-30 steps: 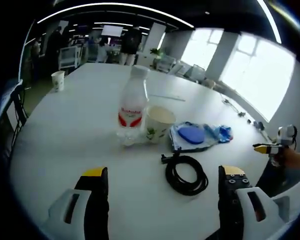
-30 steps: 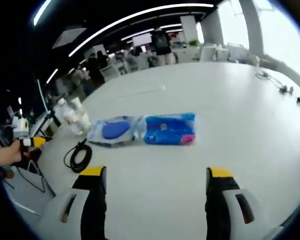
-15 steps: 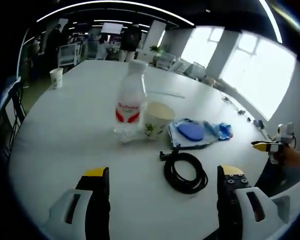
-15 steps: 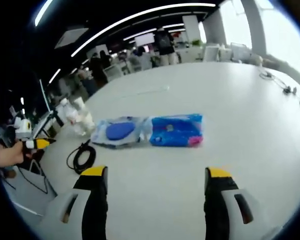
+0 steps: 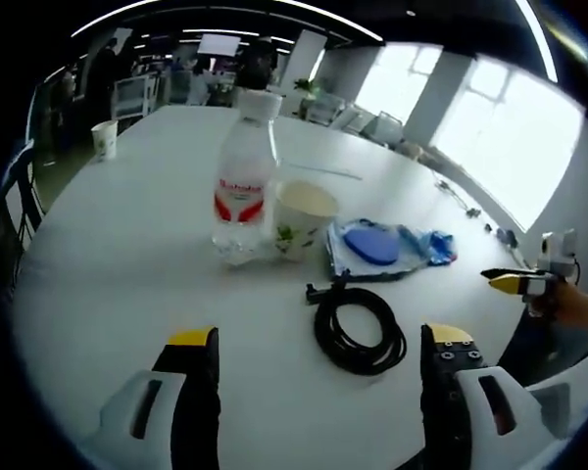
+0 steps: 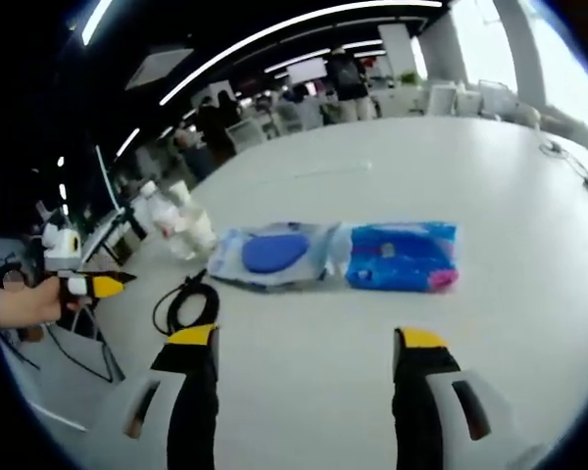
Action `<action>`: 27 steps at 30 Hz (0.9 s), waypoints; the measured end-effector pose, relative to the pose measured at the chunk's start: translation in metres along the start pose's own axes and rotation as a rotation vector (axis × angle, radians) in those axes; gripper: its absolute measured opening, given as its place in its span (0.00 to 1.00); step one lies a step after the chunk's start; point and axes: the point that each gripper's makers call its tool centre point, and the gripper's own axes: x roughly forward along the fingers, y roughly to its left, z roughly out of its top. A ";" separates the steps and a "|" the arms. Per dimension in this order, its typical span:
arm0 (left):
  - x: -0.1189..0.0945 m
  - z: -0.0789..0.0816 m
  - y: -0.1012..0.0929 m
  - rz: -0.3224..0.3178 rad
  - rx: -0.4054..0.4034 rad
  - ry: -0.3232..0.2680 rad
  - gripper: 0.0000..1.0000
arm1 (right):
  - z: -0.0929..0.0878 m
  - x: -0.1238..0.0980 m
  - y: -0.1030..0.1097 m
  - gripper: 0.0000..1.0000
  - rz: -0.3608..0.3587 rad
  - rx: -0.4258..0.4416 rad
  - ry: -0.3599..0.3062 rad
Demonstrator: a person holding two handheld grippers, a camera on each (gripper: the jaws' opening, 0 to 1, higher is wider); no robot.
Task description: Arrange the tabletop items into an orderly group along one side of the table until the central work area is clear of visible clutter.
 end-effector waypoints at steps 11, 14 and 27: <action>0.014 -0.005 -0.009 -0.012 -0.018 0.011 0.80 | 0.003 0.025 0.034 0.64 0.073 0.000 0.014; 0.017 -0.004 -0.011 -0.016 -0.029 0.011 0.79 | 0.004 0.032 0.047 0.63 0.098 -0.009 0.022; 0.025 -0.012 -0.017 -0.017 -0.052 0.023 0.75 | 0.000 0.056 0.081 0.60 0.163 -0.021 0.053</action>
